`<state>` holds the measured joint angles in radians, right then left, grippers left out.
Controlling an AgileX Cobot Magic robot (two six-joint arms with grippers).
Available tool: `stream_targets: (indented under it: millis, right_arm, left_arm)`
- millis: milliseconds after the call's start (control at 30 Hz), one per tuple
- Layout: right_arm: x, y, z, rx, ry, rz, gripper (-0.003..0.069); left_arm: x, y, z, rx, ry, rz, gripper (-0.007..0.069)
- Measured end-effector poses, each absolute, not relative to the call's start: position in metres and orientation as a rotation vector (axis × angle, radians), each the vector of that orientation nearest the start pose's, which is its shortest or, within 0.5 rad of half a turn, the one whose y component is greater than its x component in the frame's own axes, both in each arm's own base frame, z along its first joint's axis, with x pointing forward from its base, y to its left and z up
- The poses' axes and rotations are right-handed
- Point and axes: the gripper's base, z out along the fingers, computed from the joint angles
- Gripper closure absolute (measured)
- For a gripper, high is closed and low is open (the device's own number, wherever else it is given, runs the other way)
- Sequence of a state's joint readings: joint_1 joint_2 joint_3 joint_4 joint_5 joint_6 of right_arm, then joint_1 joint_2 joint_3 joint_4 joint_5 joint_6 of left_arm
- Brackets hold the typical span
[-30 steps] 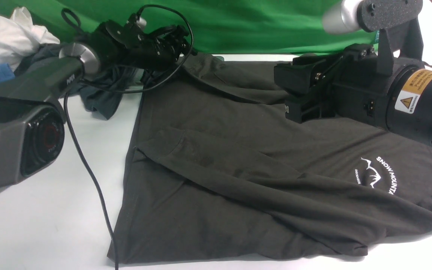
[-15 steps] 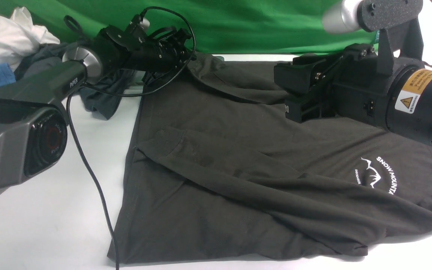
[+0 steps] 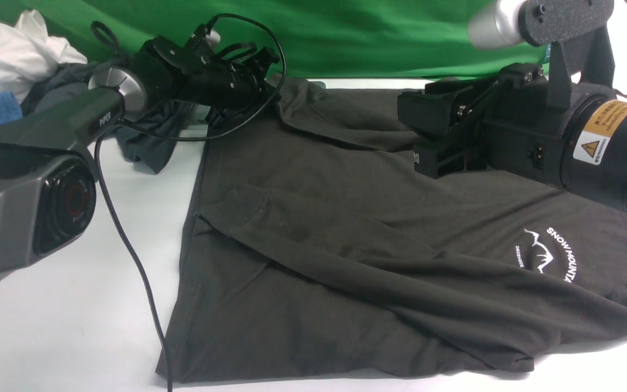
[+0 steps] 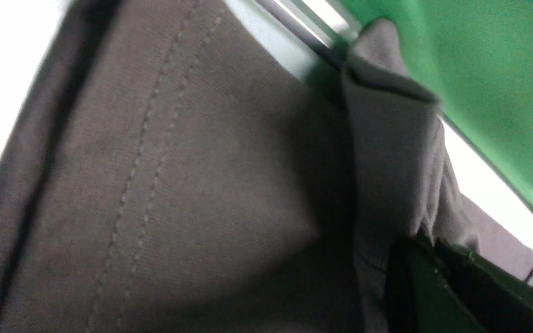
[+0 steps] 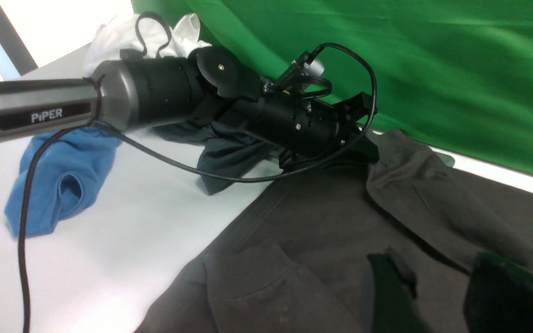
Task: Fold a long-sleeved shirt on a white desktop.
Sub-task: 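Grab the top left corner of the dark shirt with the left gripper, then fold the left side of the dark shirt inward over its body with the left gripper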
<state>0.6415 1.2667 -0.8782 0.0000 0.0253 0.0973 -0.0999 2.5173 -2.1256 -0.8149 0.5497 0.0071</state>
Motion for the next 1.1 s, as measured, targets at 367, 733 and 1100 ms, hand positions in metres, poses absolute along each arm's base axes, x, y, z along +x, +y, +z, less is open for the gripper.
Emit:
stream_targets:
  millis: [367,733,1100]
  right_arm:
    - [0.214,0.159,0.345,-0.540,1.758,0.485,0.0421]
    - [0.196,0.146,0.363,-0.529,1.721,0.494,0.0421]
    - [0.173,0.129,0.369,-0.557,1.809,0.472,0.0419]
  left_arm:
    - [0.516,-0.077,0.229,-0.313,2.557,-0.467,0.0596]
    - [0.474,-0.131,0.236,-0.089,2.842,-0.243,0.0596]
    - [0.447,-0.187,0.252,0.134,2.823,-0.161,0.0596]
